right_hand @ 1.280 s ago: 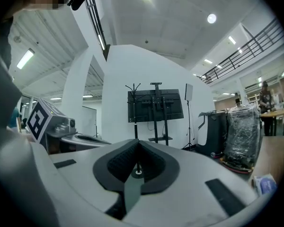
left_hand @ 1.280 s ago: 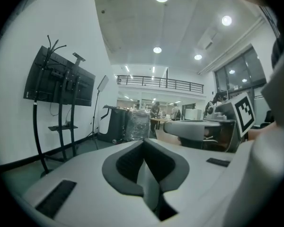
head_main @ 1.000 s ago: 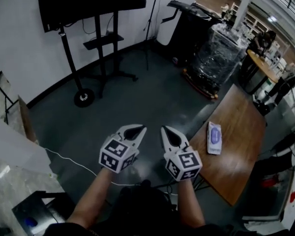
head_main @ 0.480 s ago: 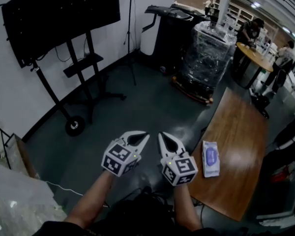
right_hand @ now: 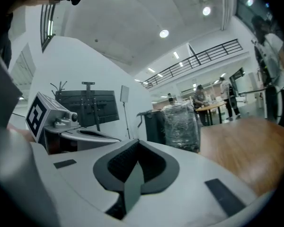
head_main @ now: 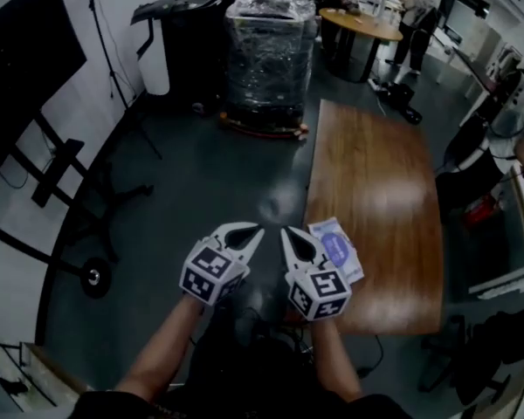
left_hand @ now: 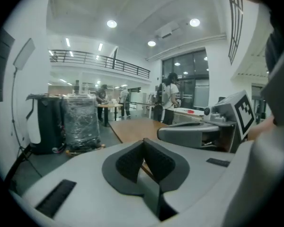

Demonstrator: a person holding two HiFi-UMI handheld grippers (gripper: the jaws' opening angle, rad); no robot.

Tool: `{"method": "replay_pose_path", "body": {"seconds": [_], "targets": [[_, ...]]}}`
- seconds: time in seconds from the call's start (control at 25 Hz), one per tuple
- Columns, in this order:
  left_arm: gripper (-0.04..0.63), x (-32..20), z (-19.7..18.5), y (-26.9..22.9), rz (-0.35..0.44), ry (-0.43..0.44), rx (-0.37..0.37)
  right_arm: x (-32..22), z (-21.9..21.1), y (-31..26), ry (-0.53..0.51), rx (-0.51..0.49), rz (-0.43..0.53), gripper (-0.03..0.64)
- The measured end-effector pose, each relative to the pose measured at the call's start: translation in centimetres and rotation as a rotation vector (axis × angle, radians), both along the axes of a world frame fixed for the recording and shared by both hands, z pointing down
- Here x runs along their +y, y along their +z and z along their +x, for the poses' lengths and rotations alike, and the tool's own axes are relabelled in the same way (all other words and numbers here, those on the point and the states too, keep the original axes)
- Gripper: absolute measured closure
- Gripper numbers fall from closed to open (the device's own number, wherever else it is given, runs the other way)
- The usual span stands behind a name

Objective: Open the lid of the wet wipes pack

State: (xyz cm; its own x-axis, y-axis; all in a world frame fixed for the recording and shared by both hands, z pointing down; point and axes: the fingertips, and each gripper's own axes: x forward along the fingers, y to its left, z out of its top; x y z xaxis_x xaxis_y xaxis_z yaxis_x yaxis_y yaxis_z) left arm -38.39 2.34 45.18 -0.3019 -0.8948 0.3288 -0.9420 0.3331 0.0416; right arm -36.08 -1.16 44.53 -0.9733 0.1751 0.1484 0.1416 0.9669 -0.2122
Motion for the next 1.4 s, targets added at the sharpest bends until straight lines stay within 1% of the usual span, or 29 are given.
{"method": "replay_pose_path", "body": {"seconds": [0.12, 0.2, 0.32, 0.48, 0.6, 0.68, 0.88, 1.0, 1.08, 1.12, 1.24, 1.32, 1.36, 1.4], "targets": [[0.594, -3.8, -0.9, 2.3, -0.029, 0.142, 0.032, -3.4, -0.3, 2.2, 0.138, 0.052, -0.006, 0.606], [0.594, -6.2, -1.2, 3.9, -0.047, 0.241, 0.04, -5.6, -0.2, 3.5, 0.235, 0.083, -0.008, 0.606], [0.594, -9.7, -1.2, 6.4, -0.089, 0.399, 0.028, -8.7, 0.6, 5.3, 0.369, 0.135, -0.005, 0.606], [0.594, -12.8, -0.5, 9.3, -0.131, 0.585, 0.023, -11.6, 2.4, 8.2, 0.546, 0.242, 0.022, 0.606], [0.594, -14.7, 1.5, 11.1, -0.172, 0.735, -0.004, -12.9, 5.5, 10.6, 0.684, 0.327, 0.017, 0.606], [0.594, -16.0, 2.8, 12.3, -0.207, 0.825, -0.051, -13.8, 7.3, 12.1, 0.75, 0.375, 0.009, 0.606], [0.594, -18.7, 4.1, 15.3, -0.291, 1.0, -0.227, -16.5, 8.7, 15.2, 0.823, 0.444, -0.021, 0.606], [0.582, -18.9, 4.9, 17.0, -0.356, 1.146, -0.295, -16.7, 8.2, 17.5, 0.849, 0.48, -0.065, 0.606], [0.528, -19.7, 5.1, 18.1, -0.398, 1.206, -0.329, -17.3, 8.1, 19.0, 0.858, 0.51, -0.08, 0.606], [0.526, -20.1, 5.2, 18.5, -0.419, 1.229, -0.344, -17.6, 8.2, 19.6, 0.868, 0.522, -0.086, 0.606], [0.48, -20.6, 5.3, 19.5, -0.482, 1.296, -0.392, -17.9, 8.5, 20.6, 0.912, 0.534, -0.122, 0.606], [0.413, -20.4, 5.5, 20.3, -0.529, 1.354, -0.438, -17.8, 8.7, 21.4, 0.927, 0.56, -0.137, 0.606], [0.391, -20.2, 5.5, 20.7, -0.549, 1.383, -0.461, -17.8, 8.9, 21.9, 0.932, 0.573, -0.143, 0.606], [0.386, -20.1, 5.5, 20.9, -0.562, 1.408, -0.479, -17.7, 9.0, 22.2, 0.934, 0.579, -0.149, 0.606]]}}
